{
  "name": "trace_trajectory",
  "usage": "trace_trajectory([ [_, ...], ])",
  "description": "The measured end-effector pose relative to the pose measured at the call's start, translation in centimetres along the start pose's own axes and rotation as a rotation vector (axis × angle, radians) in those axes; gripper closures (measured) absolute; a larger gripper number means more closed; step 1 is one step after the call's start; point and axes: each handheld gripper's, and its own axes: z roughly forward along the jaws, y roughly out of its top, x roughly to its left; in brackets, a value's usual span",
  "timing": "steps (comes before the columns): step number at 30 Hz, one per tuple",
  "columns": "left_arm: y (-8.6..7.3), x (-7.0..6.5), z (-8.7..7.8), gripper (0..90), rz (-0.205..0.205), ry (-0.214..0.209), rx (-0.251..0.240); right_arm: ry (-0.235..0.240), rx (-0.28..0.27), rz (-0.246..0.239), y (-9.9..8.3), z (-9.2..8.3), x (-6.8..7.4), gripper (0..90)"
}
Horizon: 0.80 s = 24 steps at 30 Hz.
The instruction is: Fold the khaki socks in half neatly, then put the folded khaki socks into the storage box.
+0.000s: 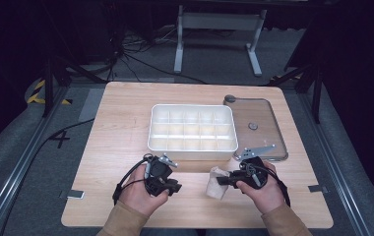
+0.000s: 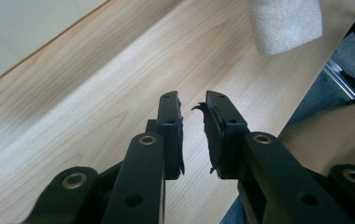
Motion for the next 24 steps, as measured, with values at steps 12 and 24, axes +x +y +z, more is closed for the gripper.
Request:
trace_trajectory([
  [12,-0.3,0.7,-0.9,75.1,-0.021,0.010,-0.009,-0.016,-0.025,0.003,0.3,-0.9,-0.5,74.3],
  [24,-1.1,2.3,-2.9,74.2,-0.057,0.035,-0.031,-0.053,-0.016,-0.021,2.6,-2.4,-1.0,74.3],
])
